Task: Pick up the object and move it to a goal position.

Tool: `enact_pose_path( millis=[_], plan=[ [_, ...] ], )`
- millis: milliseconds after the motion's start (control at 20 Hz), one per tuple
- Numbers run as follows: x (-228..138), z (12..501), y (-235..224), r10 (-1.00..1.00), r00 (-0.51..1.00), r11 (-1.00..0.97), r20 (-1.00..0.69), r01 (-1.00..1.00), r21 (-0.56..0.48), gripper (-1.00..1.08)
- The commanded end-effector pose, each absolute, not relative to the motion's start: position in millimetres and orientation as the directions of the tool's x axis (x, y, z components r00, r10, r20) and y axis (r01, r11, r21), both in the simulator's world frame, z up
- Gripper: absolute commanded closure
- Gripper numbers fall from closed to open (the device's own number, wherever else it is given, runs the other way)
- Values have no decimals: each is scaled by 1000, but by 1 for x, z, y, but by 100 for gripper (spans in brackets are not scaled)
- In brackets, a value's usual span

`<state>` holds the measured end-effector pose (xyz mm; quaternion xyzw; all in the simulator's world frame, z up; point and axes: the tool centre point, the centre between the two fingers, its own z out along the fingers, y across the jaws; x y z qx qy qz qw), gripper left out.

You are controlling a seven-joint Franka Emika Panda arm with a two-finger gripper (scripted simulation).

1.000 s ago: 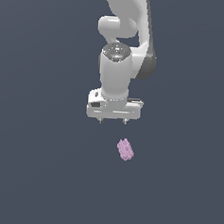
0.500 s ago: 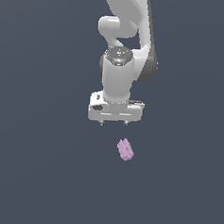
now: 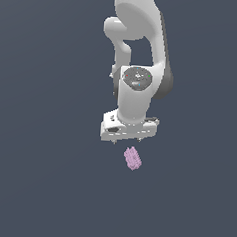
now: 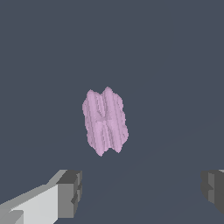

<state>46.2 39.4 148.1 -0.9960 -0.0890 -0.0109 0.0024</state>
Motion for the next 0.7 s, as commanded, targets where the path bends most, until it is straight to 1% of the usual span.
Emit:
enact_pose_path(
  millis=[0,300,650],
  plan=[
    [55,137,50,221,975,-975,16,221,-1,-92],
    [69,118,67,295,956,-956,5,295,0,-92],
    [76,108,76,328,945,-945,0,328,0,-92]
  ],
)
